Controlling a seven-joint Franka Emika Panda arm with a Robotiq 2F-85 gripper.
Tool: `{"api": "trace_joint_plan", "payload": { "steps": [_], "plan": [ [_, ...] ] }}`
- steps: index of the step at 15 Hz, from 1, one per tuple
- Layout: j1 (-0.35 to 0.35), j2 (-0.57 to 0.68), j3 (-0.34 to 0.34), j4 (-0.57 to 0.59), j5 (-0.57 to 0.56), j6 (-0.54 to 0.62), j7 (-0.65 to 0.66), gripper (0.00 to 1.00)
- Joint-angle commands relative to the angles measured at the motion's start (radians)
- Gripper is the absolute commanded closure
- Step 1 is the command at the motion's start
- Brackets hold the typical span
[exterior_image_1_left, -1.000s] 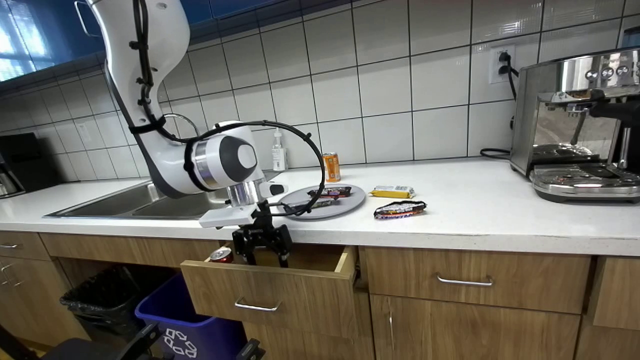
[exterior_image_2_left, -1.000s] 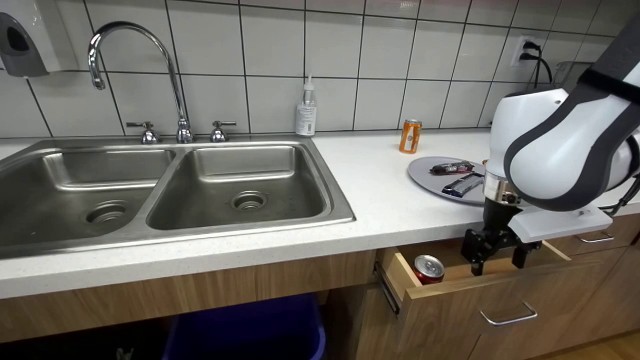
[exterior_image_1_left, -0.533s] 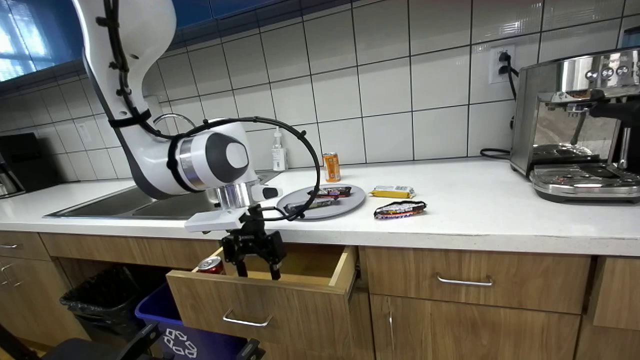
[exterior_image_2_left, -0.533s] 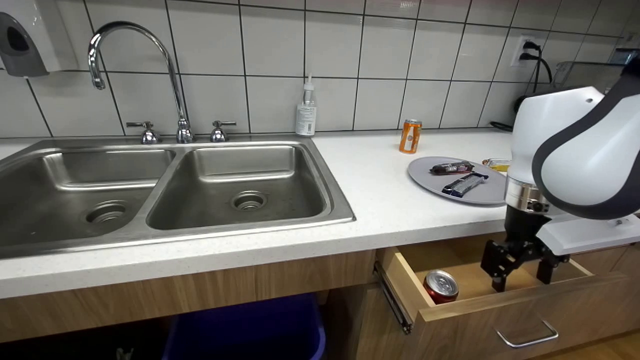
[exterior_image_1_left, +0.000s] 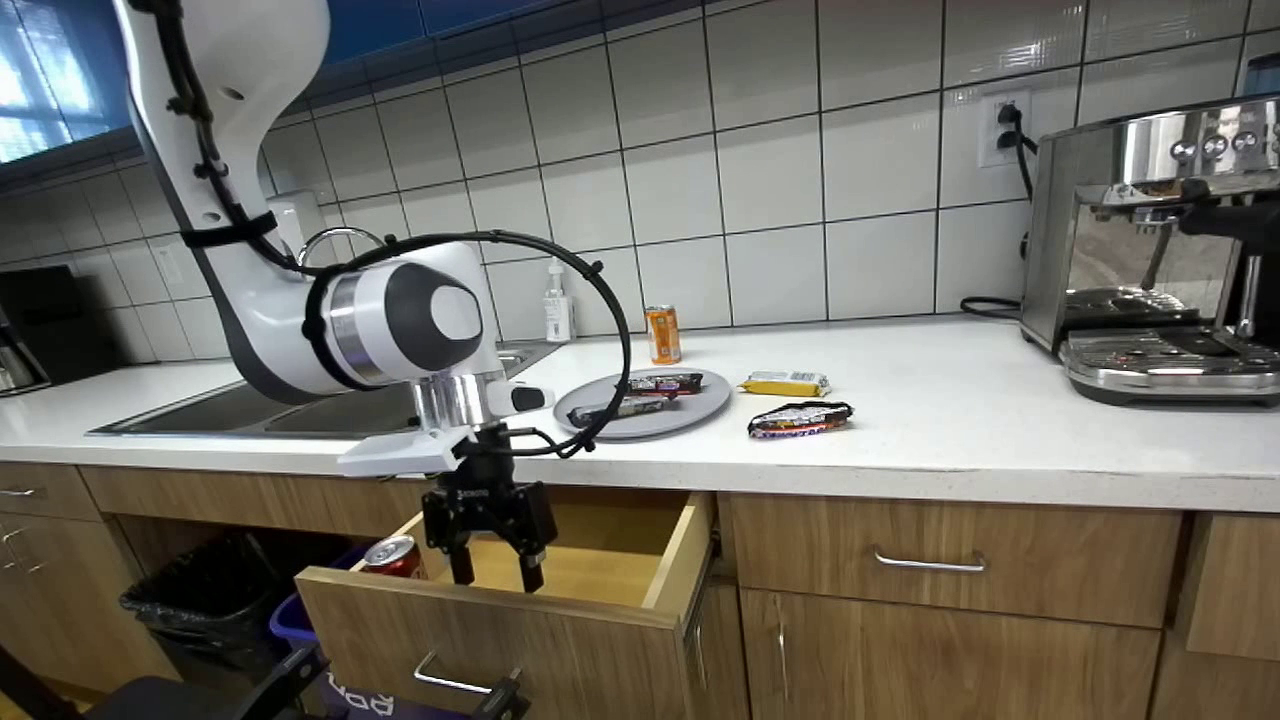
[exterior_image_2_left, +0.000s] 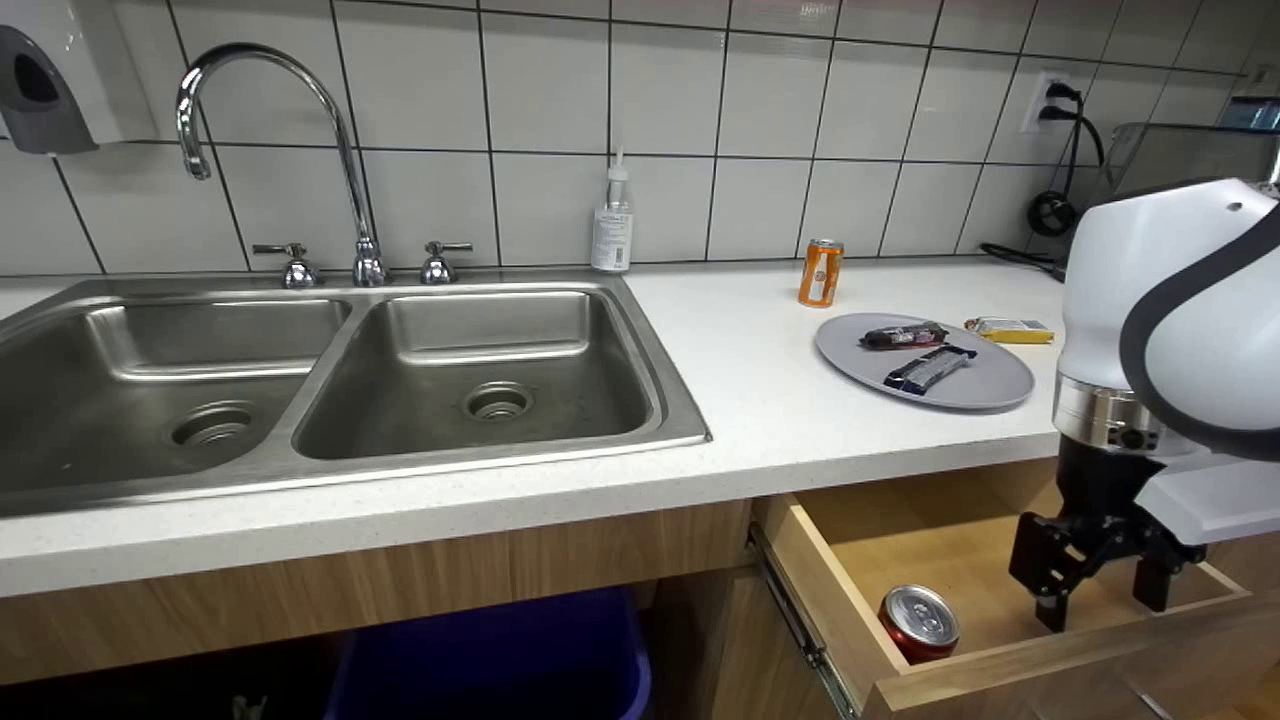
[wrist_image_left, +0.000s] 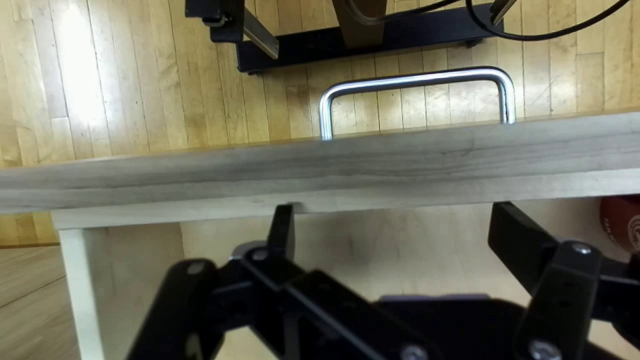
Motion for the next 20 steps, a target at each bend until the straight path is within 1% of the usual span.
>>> {"api": "trace_joint_plan", "payload": {
  "steps": [1,6,11,13,17,20],
  "plan": [
    [-0.015,-0.075,0.0,-0.052,-0.009,-0.06,-0.001,0.0],
    [-0.021,-0.147,0.012,-0.059,-0.001,-0.091,0.004,0.0],
    [-0.035,-0.256,0.023,-0.062,-0.017,-0.133,0.012,0.0],
    [-0.049,-0.302,0.034,-0.056,-0.002,-0.171,-0.005,0.0],
    [-0.082,-0.361,0.049,-0.023,0.011,-0.21,-0.016,0.0],
    [-0.104,-0.374,0.059,0.022,0.027,-0.225,-0.02,0.0]
  ]
}}
